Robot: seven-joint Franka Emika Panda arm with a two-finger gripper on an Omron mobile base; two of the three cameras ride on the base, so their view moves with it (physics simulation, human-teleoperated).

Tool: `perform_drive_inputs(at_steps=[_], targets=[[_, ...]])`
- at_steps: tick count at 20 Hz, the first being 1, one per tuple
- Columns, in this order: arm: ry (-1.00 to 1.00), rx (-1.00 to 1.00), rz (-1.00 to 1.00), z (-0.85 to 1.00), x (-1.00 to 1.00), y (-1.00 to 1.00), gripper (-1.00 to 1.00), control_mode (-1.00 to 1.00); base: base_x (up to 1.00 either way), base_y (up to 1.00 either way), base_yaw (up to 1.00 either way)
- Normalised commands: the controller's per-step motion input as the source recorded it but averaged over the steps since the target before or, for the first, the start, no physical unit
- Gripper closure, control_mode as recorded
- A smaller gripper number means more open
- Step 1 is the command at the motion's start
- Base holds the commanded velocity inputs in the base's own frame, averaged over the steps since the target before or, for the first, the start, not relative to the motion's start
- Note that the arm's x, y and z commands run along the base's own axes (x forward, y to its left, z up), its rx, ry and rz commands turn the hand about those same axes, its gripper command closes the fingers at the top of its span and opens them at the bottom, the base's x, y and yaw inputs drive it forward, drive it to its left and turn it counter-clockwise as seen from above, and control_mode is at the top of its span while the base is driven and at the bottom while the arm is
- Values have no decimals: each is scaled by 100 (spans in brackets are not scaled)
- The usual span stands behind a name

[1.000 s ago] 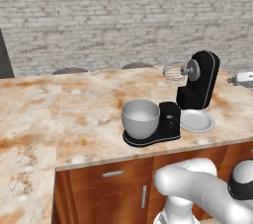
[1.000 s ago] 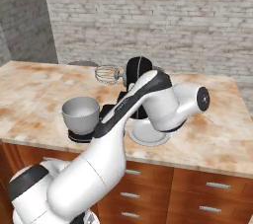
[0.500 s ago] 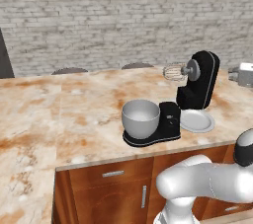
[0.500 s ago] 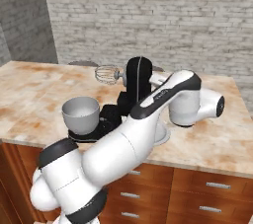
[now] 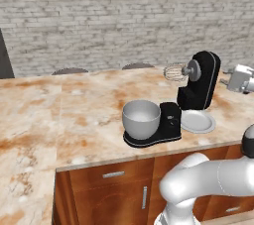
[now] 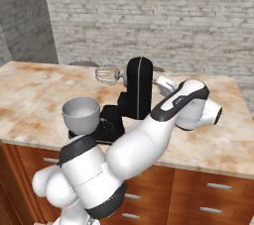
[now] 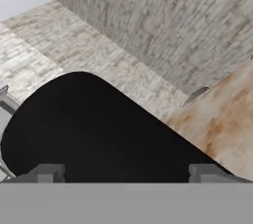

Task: Add butter and sugar cubes to the stand mixer bowl and then turn on the stand mixer to begin making frosting.

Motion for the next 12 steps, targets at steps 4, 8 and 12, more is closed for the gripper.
perform_drive_inputs(at_steps=[4, 8, 12], targets=[[0, 3, 0, -7, 34, 66, -100, -100, 0, 0, 0], [0, 1, 0, 0, 18, 61, -100, -100, 0, 0, 0], [-1, -1, 0, 0, 1, 95, -100, -100, 0, 0, 0]])
